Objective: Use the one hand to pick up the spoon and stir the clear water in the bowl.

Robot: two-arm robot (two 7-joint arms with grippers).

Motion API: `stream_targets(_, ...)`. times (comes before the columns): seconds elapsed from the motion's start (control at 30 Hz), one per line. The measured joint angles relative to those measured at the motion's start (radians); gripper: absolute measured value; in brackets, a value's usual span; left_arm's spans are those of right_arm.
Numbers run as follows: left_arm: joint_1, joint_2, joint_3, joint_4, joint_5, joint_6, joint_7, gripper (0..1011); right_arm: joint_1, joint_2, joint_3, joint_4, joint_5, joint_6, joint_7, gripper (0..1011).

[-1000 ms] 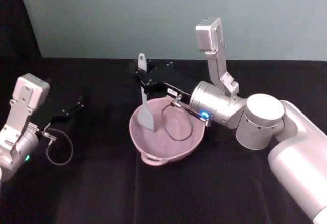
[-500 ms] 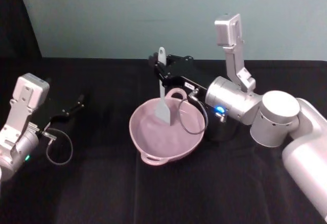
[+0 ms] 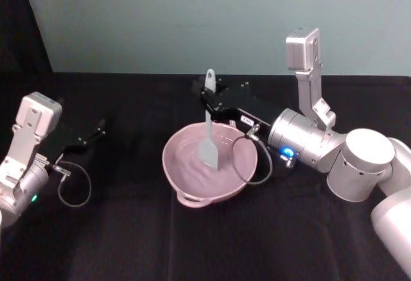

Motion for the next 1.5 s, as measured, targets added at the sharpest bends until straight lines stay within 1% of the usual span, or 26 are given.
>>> stream_targets(0.4,0.0,0.0,0.0,0.0,0.0,0.0,0.0,1011,-0.003,-0.001,-0.013,-0.017,0.009,-0.006,0.002,120)
stream_targets(0.53,0.0,0.0,0.0,0.0,0.0,0.0,0.0,1011,-0.003,0.014,-0.011,-0.057,0.004,-0.004,-0.01,120)
stream_targets(0.7,0.0,0.0,0.0,0.0,0.0,0.0,0.0,1011,-0.001,0.04,0.004,-0.127,0.002,0.011,-0.024,120)
stream_targets(0.73,0.0,0.0,0.0,0.0,0.0,0.0,0.0,1011,0.001,0.051,0.01,-0.151,0.002,0.019,-0.03,120)
stream_targets(0.93,0.0,0.0,0.0,0.0,0.0,0.0,0.0,1011,0.008,0.09,0.039,-0.222,0.0,0.044,-0.053,120)
stream_targets(1.03,0.0,0.0,0.0,0.0,0.0,0.0,0.0,1011,0.005,0.12,0.065,-0.259,0.001,0.057,-0.07,119)
stream_targets(1.17,0.0,0.0,0.0,0.0,0.0,0.0,0.0,1011,-0.009,0.146,0.094,-0.287,0.003,0.064,-0.09,120)
stream_targets(1.2,0.0,0.0,0.0,0.0,0.0,0.0,0.0,1011,-0.009,0.146,0.094,-0.287,0.003,0.064,-0.09,120)
stream_targets(1.27,0.0,0.0,0.0,0.0,0.0,0.0,0.0,1011,-0.025,0.164,0.115,-0.304,0.007,0.066,-0.101,120)
stream_targets(1.5,0.0,0.0,0.0,0.0,0.0,0.0,0.0,1011,-0.066,0.194,0.159,-0.315,0.009,0.066,-0.129,120)
